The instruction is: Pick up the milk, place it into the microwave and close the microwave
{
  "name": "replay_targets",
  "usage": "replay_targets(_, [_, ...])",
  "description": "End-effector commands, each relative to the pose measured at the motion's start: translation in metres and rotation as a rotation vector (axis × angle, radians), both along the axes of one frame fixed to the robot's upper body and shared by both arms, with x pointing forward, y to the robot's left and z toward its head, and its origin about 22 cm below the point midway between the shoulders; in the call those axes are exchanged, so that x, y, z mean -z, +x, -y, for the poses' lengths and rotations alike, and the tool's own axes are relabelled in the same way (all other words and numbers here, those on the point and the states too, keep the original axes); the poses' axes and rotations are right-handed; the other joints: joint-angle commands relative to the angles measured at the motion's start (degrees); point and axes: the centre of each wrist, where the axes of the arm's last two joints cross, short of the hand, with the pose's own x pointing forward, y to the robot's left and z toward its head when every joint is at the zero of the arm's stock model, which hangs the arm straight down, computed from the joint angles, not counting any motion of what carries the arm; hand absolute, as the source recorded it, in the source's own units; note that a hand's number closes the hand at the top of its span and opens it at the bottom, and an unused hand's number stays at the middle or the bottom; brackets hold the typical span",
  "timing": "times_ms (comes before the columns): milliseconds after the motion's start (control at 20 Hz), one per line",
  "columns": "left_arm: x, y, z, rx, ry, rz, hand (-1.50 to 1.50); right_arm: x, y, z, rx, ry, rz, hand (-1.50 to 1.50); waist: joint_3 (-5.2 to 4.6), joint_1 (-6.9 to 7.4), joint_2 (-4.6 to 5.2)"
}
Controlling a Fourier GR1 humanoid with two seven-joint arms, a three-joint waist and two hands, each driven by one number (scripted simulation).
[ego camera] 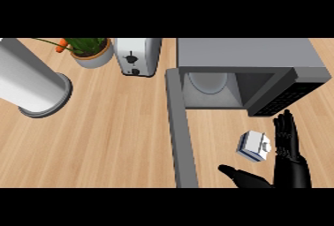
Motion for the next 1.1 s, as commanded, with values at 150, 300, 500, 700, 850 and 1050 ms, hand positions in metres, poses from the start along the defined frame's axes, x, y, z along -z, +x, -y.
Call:
replay_targets(150, [-0.005,-0.013,-0.010,0.033,0.016,0.042,-1.50,0.046,-0.008,0.017,0.076,-0.015,-0.053,-1.50,0.00,-0.01,-0.01])
replay_targets(300, [0.000,-0.025,-0.006,0.021,-0.013,0.020,-1.50,0.064,-0.012,0.021,0.129,-0.017,-0.055,-1.50,-0.01,0.12,-0.04])
replay_targets(500, [-0.018,-0.014,-0.003,0.020,-0.012,0.045,-1.50,0.084,-0.007,0.057,0.108,0.008,-0.077,-1.50,0.03,-0.10,0.05])
replay_targets(700, [-0.003,-0.020,-0.011,0.029,-0.014,0.039,-1.50,0.103,-0.008,0.064,0.113,-0.005,-0.080,-1.50,0.00,0.13,0.00])
replay_targets(850, [-0.006,-0.016,-0.010,0.032,-0.022,0.043,-1.50,0.123,-0.002,0.068,0.102,0.010,-0.096,-1.50,0.02,0.23,0.04])
replay_targets(1050, [-0.005,-0.022,-0.003,0.023,-0.020,0.065,-1.50,0.134,-0.008,0.073,0.071,0.025,-0.087,-1.50,-0.01,0.24,-0.01])
